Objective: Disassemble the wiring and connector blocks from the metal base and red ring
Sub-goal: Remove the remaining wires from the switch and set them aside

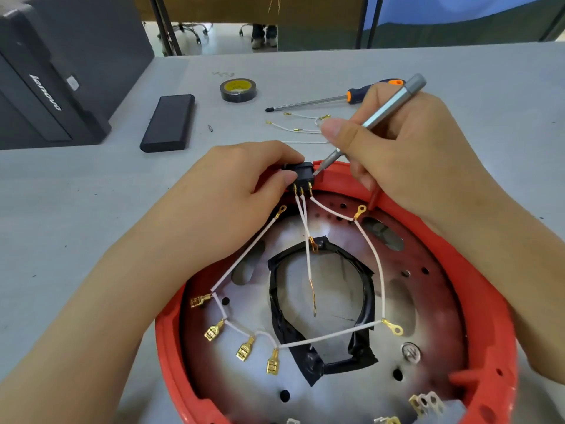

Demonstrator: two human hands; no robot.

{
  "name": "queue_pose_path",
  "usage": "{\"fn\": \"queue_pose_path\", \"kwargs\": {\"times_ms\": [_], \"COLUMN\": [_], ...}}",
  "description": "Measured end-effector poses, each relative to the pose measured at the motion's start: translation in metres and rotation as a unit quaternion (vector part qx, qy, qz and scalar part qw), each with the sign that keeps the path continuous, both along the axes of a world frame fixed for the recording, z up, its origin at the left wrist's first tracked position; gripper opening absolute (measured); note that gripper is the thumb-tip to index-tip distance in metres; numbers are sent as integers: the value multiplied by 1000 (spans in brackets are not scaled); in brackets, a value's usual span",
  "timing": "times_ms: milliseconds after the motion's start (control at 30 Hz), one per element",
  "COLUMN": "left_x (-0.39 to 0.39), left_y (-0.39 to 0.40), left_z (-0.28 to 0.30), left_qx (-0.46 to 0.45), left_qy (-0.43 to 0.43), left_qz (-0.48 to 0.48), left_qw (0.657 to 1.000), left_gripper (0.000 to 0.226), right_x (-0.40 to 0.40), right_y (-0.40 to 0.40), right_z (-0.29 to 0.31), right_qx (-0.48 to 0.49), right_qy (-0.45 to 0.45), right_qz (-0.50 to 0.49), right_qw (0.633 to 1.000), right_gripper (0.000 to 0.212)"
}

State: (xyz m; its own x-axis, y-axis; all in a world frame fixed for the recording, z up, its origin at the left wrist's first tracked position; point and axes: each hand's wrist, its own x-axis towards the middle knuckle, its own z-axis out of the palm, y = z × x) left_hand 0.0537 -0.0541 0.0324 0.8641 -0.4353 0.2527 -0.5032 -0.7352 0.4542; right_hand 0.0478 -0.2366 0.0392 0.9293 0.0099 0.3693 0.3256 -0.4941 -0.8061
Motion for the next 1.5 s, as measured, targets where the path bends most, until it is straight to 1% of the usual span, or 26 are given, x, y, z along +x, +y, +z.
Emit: {"fn": "queue_pose_path", "kwargs": {"times_ms": [167, 500, 733, 833, 900, 1000, 1200, 1367, 1500], "left_x": [1, 1, 1, 1, 1, 1, 1, 1, 1], "left_y": [0, -1, 0, 0, 0, 0, 0, -1, -1], "left_z": [0, 0, 0, 0, 0, 0, 0, 0, 0], "left_qx": [3, -1, -6, -8, -7, -6, -3, -3, -2], "left_qy": [3, 10, 17, 17, 17, 16, 14, 16, 14], "left_qz": [0, 3, 9, 8, 6, 6, 6, 10, 10], "left_qw": [1000, 1000, 1000, 1000, 1000, 1000, 1000, 1000, 1000], "left_gripper": [26, 26, 24, 24, 25, 25, 25, 25, 25], "right_x": [1, 7, 7, 6, 5, 5, 5, 5, 5], "right_y": [0, -5, -4, -2, -2, -3, -3, -2, -3], "right_z": [-1, -4, -2, -1, -1, 0, -2, -3, -2], "right_qx": [-40, 7, -27, -24, -22, 8, 0, -24, -23], "right_qy": [24, 52, 58, 62, 52, 41, 50, 35, 48], "right_qz": [10, 45, 53, 53, 45, 36, 34, 17, 34], "right_qw": [999, 998, 997, 996, 997, 998, 998, 999, 998], "right_gripper": [30, 29, 37, 40, 38, 32, 31, 30, 29]}}
